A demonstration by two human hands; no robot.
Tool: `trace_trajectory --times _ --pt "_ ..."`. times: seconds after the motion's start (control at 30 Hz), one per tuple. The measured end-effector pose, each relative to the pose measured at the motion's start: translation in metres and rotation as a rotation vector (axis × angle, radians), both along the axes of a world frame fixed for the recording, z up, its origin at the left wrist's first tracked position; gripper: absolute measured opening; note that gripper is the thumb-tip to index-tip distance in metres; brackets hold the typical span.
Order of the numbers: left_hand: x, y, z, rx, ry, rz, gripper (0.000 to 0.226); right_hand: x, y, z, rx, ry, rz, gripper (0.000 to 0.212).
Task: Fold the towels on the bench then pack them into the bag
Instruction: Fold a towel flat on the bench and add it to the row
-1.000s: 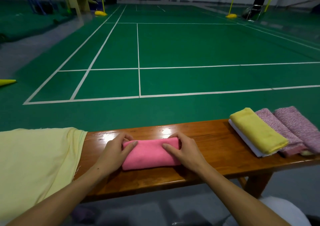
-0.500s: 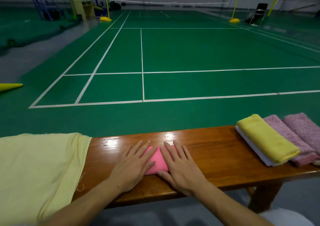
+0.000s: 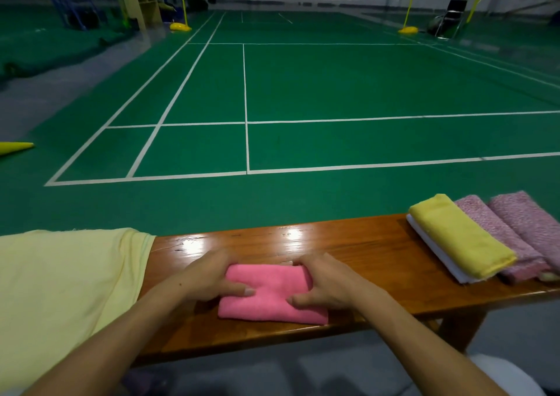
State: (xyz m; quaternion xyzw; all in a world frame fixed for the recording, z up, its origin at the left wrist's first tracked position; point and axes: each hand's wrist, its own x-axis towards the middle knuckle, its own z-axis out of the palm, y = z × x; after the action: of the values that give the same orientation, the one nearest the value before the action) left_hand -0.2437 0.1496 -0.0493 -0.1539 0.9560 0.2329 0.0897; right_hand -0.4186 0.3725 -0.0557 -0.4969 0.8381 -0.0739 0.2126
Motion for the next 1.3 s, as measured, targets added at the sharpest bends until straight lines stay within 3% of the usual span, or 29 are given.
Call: trace_trajectory --times 0.07,0.17,0.3,0.47,0.63,0.8,1.07,1.3 --pt "-0.001 0.0 0.001 -0.009 -0.008 -0.038 0.052 0.0 -0.003 0.002 0.029 -0.066 -0.01 0.075" --pt "0.003 -0.004 0.001 0.212 0.07 -0.01 0.049 -0.002 -0.005 0.002 0.008 -0.12 -0.007 0.044" --pt "0.001 0.003 0.011 0.435 0.311 0.075 0.027 0.0 0.001 0.011 -0.138 -0.133 -0.065 0.043" --pt "-0.006 0.006 0.014 0.724 0.428 0.301 0.035 -0.003 0.013 0.005 -0.379 -0.435 -0.227 0.044" --pt "-0.02 0.026 0.004 0.693 0.547 0.528 0.041 -0.007 0.03 0.007 -0.526 -0.466 -0.267 0.059" --pt "-0.029 0.041 -0.004 0.617 0.521 0.464 0.048 -0.012 0.057 0.011 -0.591 -0.433 -0.238 0.07" --pt "-0.099 0.106 0.025 0.676 0.578 0.305 0.046 -0.039 0.126 0.025 -0.865 -0.226 -0.269 0.045" --pt "-0.191 0.156 0.05 0.641 0.628 0.097 0.042 -0.08 0.183 0.035 -0.999 -0.098 -0.5 0.021"
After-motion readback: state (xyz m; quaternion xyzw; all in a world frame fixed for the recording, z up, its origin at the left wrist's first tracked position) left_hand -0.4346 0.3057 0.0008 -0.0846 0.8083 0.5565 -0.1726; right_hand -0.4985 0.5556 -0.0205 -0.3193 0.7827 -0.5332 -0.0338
